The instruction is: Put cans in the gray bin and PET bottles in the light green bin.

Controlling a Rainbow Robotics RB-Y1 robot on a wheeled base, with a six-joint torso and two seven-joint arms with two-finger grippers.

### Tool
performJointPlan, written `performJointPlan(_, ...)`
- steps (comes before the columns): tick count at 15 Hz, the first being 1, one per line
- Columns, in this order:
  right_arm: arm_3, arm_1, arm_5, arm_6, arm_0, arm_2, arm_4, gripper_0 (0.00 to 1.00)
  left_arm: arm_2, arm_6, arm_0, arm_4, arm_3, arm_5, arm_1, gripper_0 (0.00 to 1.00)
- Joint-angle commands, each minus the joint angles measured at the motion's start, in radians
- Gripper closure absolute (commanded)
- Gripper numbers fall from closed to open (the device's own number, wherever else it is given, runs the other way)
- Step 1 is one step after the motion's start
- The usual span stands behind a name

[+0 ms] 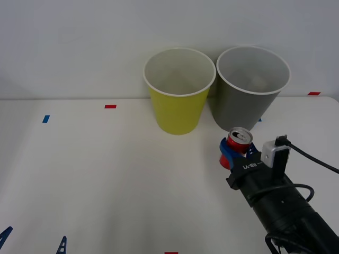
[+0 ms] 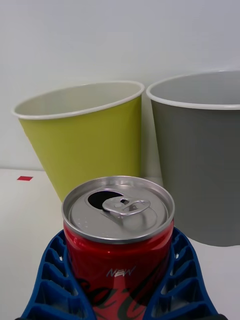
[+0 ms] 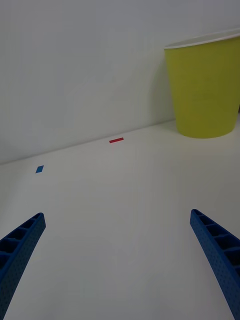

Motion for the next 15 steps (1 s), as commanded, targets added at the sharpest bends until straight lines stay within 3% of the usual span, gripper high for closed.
performJointPlan(1, -0.102, 0.007, 0.12, -0.02, 0.012, -0.023, 0.026, 0.96, 0.0, 0.0, 0.0, 0.0, 0.0, 0.0, 0.0, 0.0)
performJointPlan(3, -0.185, 0.015, 0.223, -0.026, 0.018, -0.035, 0.052, 0.97, 0.0, 0.0, 0.0, 0.0, 0.0, 0.0, 0.0, 0.0)
performJointPlan(6, -0.263, 0.01, 0.356, -0.161, -0.011, -0.023, 0.227, 0.96, 0.0, 0.0, 0.0, 0.0, 0.0, 0.0, 0.0, 0.0)
performJointPlan(8, -0.337, 0.001, 0.514, -0.267, -0.054, -0.004, 0.319, 0.97, 0.0, 0.0, 0.0, 0.0, 0.0, 0.0, 0.0, 0.0)
performJointPlan(11, -0.378, -0.014, 0.72, -0.356, -0.14, -0.001, 0.332, 0.97, 0.0, 0.0, 0.0, 0.0, 0.0, 0.0, 0.0, 0.0)
performJointPlan(15, -0.378, -0.004, 0.893, -0.379, -0.264, -0.044, 0.296, 0.97, 0.0, 0.0, 0.0, 0.0, 0.0, 0.0, 0.0, 0.0)
